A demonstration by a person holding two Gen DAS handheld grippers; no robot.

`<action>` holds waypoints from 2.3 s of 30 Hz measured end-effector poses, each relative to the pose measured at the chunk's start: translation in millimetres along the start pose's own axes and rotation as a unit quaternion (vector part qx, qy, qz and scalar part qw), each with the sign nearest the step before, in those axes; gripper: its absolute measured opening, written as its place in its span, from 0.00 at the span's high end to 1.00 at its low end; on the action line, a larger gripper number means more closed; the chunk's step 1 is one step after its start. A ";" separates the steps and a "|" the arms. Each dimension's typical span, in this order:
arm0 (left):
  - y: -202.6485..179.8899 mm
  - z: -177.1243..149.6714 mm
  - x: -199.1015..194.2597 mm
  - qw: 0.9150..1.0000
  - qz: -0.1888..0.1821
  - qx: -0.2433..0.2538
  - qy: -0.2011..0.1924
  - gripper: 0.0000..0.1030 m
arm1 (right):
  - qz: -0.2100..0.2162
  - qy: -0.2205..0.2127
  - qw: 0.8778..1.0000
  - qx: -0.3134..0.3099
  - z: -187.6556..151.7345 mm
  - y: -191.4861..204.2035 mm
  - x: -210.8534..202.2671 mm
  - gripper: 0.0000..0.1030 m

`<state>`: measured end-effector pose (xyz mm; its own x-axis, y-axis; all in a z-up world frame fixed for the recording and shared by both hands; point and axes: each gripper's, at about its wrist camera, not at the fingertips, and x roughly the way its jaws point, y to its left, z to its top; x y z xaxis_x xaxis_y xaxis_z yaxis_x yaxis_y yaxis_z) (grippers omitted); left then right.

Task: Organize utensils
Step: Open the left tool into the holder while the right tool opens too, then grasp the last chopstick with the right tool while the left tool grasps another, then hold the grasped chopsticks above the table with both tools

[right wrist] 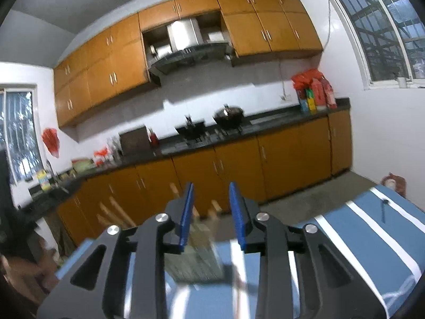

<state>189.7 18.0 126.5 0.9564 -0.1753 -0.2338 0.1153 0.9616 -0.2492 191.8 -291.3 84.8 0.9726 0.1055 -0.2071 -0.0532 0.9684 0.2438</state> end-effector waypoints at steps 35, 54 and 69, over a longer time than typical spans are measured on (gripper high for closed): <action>1.6 -228.6 30.8 0.943 0.058 0.062 0.323 0.90 | -0.065 0.314 0.947 -0.009 -198.8 -51.4 43.9 0.92; 87.1 -198.8 36.7 0.945 0.122 0.049 0.300 0.92 | -0.087 0.310 0.945 -0.053 -191.1 -57.5 67.7 0.91; 89.8 -201.7 41.1 0.948 0.109 0.025 0.297 0.91 | -0.082 0.310 0.946 -0.044 -191.3 -60.7 68.4 0.91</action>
<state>185.3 54.5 -95.1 0.6405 -0.0446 -0.7667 -0.0415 0.9948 -0.0926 218.3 -299.6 -125.5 0.6506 0.0372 -0.7585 0.0419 0.9955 0.0848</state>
